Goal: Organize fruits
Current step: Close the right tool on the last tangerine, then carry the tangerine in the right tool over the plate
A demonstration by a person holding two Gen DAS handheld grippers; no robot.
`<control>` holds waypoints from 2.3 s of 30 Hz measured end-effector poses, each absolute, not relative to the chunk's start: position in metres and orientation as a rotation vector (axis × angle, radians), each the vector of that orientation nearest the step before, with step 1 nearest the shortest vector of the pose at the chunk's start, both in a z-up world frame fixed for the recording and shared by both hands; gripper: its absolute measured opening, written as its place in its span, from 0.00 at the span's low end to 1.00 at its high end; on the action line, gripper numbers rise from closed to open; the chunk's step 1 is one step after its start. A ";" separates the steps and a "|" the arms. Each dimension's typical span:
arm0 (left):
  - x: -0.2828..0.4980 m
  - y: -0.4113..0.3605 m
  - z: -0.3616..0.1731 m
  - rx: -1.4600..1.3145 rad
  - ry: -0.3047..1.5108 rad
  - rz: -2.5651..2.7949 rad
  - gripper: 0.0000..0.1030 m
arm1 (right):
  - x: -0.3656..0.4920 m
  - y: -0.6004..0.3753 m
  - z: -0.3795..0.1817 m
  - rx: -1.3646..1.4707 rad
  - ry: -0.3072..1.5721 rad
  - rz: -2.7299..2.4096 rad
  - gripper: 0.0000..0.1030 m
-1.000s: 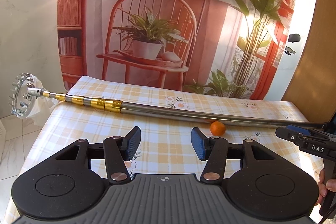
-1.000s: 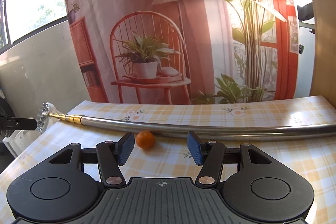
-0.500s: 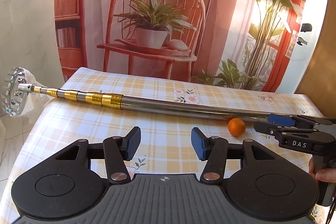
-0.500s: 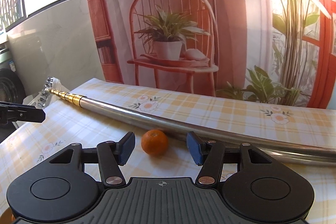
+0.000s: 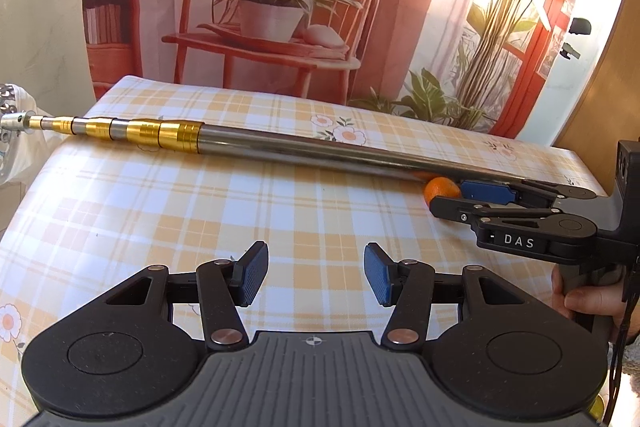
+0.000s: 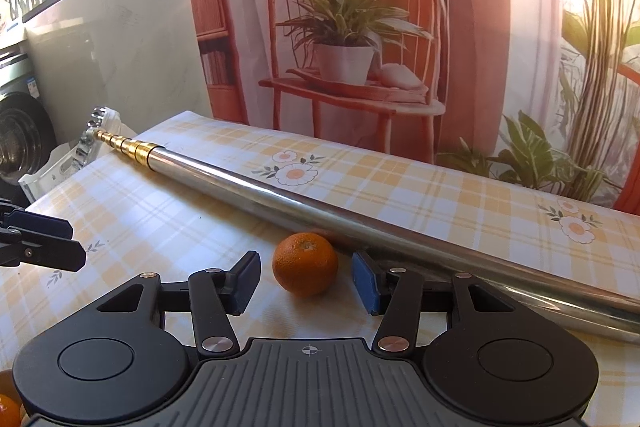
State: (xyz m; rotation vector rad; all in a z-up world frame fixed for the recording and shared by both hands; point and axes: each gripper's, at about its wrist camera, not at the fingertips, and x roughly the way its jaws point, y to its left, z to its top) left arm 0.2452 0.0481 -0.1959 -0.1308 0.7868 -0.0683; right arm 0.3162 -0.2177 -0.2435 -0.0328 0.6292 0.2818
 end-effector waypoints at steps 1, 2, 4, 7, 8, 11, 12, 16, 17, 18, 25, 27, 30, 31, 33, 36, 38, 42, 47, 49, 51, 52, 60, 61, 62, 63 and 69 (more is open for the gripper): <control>0.245 0.049 -0.198 -0.140 0.801 -0.070 0.54 | 0.317 -0.217 -0.244 -0.032 0.636 0.280 0.41; 0.245 0.049 -0.199 -0.146 0.812 -0.070 0.54 | 0.318 -0.218 -0.245 -0.028 0.640 0.280 0.35; 0.243 0.049 -0.201 -0.148 0.824 -0.070 0.54 | 0.317 -0.219 -0.245 -0.013 0.636 0.280 0.33; 0.241 0.048 -0.202 -0.140 0.830 -0.067 0.54 | 0.312 -0.220 -0.245 -0.009 0.632 0.280 0.32; 0.240 0.048 -0.202 -0.140 0.833 -0.067 0.54 | 0.311 -0.220 -0.244 -0.009 0.631 0.281 0.32; 0.235 0.047 -0.199 -0.135 0.838 -0.068 0.54 | 0.304 -0.222 -0.241 -0.002 0.627 0.271 0.32; 0.234 0.046 -0.198 -0.130 0.839 -0.069 0.54 | 0.301 -0.223 -0.239 0.002 0.627 0.266 0.32; 0.226 0.044 -0.193 -0.123 0.844 -0.078 0.56 | 0.283 -0.226 -0.231 0.012 0.629 0.257 0.32; 0.223 0.043 -0.192 -0.122 0.845 -0.082 0.56 | 0.277 -0.226 -0.228 0.007 0.625 0.255 0.32; 0.221 0.042 -0.191 -0.119 0.846 -0.086 0.56 | 0.271 -0.225 -0.225 -0.002 0.620 0.253 0.32; 0.202 0.030 -0.185 -0.093 0.850 -0.121 0.58 | 0.231 -0.223 -0.201 0.010 0.610 0.262 0.32; 0.195 0.026 -0.183 -0.085 0.848 -0.132 0.60 | 0.217 -0.218 -0.195 0.006 0.611 0.277 0.32; 0.185 0.021 -0.182 -0.071 0.844 -0.145 0.61 | 0.198 -0.209 -0.188 -0.002 0.615 0.296 0.32; 0.182 0.020 -0.181 -0.070 0.842 -0.147 0.61 | 0.192 -0.206 -0.186 -0.007 0.618 0.299 0.32; 0.176 0.019 -0.181 -0.068 0.841 -0.150 0.61 | 0.181 -0.200 -0.184 -0.011 0.621 0.305 0.32; 0.169 0.018 -0.180 -0.063 0.839 -0.151 0.62 | 0.165 -0.193 -0.184 -0.013 0.629 0.316 0.32; 0.164 0.017 -0.179 -0.058 0.837 -0.152 0.62 | 0.154 -0.189 -0.185 -0.020 0.642 0.323 0.32; 0.155 0.015 -0.177 -0.046 0.838 -0.151 0.66 | 0.137 -0.182 -0.187 -0.020 0.662 0.324 0.32; 0.147 0.013 -0.177 -0.037 0.843 -0.152 0.67 | 0.121 -0.181 -0.184 0.009 0.655 0.324 0.27; 0.144 0.012 -0.176 -0.033 0.839 -0.153 0.67 | 0.116 -0.180 -0.181 0.014 0.651 0.326 0.27; 0.142 0.012 -0.175 -0.032 0.833 -0.157 0.68 | 0.113 -0.179 -0.180 0.007 0.650 0.331 0.27; 0.141 0.012 -0.175 -0.031 0.831 -0.159 0.68 | 0.111 -0.178 -0.181 0.001 0.656 0.331 0.27; 0.135 0.011 -0.178 -0.033 0.832 -0.154 0.68 | 0.108 -0.175 -0.183 0.001 0.685 0.307 0.27; 0.134 0.011 -0.177 -0.032 0.832 -0.153 0.68 | 0.108 -0.175 -0.183 0.000 0.692 0.298 0.27; 0.134 0.011 -0.177 -0.032 0.832 -0.153 0.68 | 0.107 -0.174 -0.183 0.001 0.697 0.289 0.27; 0.134 0.011 -0.177 -0.032 0.832 -0.154 0.68 | 0.107 -0.174 -0.182 0.003 0.701 0.280 0.28; 0.133 0.011 -0.173 -0.030 0.821 -0.157 0.71 | 0.104 -0.178 -0.176 0.007 0.720 0.214 0.36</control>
